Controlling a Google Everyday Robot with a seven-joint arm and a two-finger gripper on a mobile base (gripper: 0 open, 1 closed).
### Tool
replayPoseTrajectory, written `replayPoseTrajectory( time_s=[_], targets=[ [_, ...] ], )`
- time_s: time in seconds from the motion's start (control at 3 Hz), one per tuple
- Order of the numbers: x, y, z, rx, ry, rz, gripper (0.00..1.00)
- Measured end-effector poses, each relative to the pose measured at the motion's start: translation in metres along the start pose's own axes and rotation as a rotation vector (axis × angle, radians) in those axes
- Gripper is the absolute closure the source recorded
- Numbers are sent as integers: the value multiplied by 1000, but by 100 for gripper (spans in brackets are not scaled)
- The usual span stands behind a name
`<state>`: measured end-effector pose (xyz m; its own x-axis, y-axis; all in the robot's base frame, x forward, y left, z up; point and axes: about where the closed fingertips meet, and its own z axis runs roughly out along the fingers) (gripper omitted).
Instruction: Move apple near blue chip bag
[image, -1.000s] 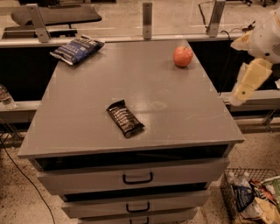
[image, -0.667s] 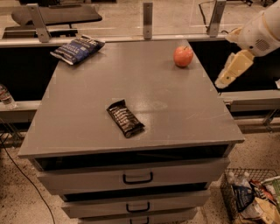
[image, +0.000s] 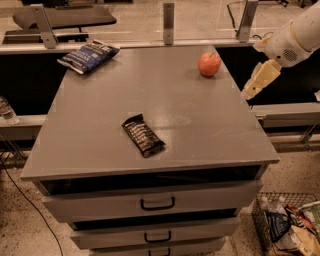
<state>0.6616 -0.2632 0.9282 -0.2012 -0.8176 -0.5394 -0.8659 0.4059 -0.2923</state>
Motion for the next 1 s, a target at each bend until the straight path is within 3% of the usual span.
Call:
replayPoseTrajectory(
  time_s=[0.33,0.67,1.0],
  targets=[
    [-3,-2,3,3,-51,15,0],
    [-12,-4,39,-5,-149,114,0],
    [-44,-56,92,91,-354,294,0]
  ],
)
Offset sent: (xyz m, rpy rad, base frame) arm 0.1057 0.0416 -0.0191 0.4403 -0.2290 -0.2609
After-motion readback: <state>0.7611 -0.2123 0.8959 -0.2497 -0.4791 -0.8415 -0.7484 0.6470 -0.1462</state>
